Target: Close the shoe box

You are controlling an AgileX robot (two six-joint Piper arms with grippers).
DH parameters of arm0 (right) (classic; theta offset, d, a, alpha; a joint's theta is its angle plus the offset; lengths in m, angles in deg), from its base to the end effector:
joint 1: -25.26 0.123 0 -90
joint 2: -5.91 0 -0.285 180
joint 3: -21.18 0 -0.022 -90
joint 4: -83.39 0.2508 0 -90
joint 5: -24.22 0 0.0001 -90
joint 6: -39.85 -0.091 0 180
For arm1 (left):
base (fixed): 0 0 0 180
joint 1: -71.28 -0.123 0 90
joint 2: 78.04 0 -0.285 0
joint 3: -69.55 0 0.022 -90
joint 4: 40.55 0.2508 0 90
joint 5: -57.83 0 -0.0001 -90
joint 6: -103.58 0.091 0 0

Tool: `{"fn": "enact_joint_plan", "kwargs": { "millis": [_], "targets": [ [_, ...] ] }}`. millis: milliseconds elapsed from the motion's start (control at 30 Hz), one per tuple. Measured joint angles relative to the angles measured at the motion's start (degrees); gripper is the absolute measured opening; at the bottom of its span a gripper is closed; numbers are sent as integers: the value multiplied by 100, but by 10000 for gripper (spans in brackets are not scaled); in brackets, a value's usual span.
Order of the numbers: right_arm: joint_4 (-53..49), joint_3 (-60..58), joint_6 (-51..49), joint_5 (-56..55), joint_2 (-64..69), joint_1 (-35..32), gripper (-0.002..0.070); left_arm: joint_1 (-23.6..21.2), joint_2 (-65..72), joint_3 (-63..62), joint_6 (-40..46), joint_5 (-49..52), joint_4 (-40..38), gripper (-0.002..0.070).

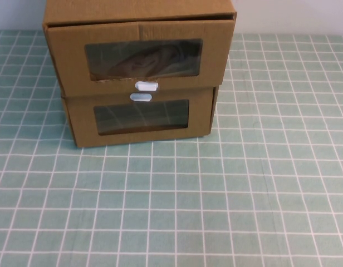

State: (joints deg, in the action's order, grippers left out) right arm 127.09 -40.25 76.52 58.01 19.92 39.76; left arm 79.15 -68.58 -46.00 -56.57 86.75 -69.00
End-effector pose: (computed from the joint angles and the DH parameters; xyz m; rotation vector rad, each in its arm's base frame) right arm 0.0329 0.0447 0.2599 -0.4820 1.7187 0.5531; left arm 0.0377 -0.0264 0.2453 0.2071 1.7399 -0.3734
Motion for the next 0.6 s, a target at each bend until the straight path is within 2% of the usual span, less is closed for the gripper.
{"fn": "enact_joint_plan", "kwargs": {
  "millis": [167, 300, 500, 600],
  "targets": [
    [0, 0, 0, 120, 0, 0, -14, 0, -11, 133, 0, -11, 27, -5],
    [0, 0, 0, 183, 0, 0, -14, 0, -138, 384, -114, -119, 744, -5],
    [10, 0, 0, 197, 0, 0, -14, 0, -234, 949, -1907, -294, 2412, -5],
    [13, 0, 0, 217, 0, 0, -14, 0, -234, 1149, -2221, -321, 2845, -5]
  ]
}}
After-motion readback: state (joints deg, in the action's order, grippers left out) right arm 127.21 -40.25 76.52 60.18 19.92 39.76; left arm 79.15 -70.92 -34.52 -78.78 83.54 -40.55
